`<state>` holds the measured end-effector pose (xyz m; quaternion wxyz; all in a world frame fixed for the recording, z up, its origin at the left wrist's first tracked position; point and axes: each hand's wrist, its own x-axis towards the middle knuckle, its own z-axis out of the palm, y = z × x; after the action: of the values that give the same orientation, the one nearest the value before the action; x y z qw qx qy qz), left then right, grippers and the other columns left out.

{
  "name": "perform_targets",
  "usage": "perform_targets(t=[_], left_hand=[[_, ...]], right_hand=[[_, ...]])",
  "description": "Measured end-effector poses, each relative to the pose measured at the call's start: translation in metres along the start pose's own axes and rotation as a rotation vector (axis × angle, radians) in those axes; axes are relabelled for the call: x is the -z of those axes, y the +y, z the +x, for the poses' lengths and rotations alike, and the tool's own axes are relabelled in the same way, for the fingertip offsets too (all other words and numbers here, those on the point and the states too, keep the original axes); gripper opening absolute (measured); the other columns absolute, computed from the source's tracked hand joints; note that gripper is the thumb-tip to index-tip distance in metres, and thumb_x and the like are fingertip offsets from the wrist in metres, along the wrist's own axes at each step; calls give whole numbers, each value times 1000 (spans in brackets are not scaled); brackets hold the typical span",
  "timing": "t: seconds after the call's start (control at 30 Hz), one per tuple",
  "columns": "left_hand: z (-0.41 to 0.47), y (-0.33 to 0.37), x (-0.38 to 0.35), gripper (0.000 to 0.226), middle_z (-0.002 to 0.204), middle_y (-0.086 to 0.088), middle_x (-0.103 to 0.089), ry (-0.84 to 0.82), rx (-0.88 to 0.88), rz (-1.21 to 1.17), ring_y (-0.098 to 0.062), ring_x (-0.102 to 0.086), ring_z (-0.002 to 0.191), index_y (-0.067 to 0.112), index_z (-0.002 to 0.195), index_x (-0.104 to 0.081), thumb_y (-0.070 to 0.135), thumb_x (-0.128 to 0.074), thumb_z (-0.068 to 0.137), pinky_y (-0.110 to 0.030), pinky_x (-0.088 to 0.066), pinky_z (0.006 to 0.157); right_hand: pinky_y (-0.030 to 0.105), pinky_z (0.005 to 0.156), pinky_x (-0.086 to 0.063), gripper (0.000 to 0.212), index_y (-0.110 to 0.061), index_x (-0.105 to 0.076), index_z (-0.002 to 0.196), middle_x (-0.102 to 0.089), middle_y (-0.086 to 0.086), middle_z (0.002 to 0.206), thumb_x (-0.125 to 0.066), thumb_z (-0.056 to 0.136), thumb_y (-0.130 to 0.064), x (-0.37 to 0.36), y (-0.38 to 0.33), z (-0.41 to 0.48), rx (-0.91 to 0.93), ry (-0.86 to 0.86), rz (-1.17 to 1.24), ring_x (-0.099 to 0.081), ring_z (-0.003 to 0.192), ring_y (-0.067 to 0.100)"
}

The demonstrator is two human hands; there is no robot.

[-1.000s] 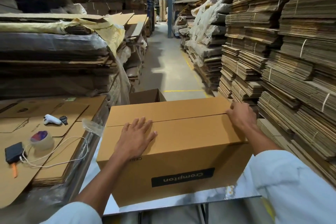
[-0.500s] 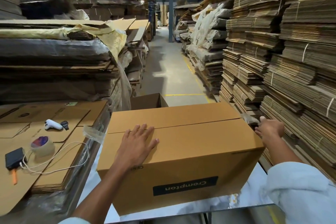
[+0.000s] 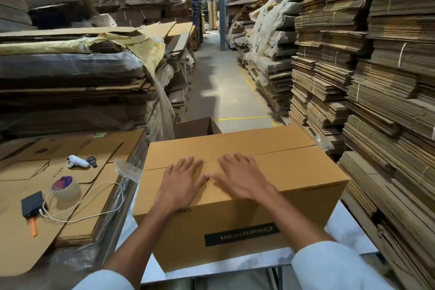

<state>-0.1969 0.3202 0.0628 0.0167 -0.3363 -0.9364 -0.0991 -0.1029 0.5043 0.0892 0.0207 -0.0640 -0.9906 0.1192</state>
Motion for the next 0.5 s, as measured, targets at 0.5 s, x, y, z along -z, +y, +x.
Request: perform_targets(t=[0.5], left_hand=[[51,-107,69,81,156,-11,-40,-108,229,-20,-29,-41,140,22,154,-32,74,-37,92,-52,-36,114]], right_hand=[[56,121,16,99,-40,16,158,26,-1,164,-34,86,-85,-33,-27,-57,235,-59,-189,27,150,32]])
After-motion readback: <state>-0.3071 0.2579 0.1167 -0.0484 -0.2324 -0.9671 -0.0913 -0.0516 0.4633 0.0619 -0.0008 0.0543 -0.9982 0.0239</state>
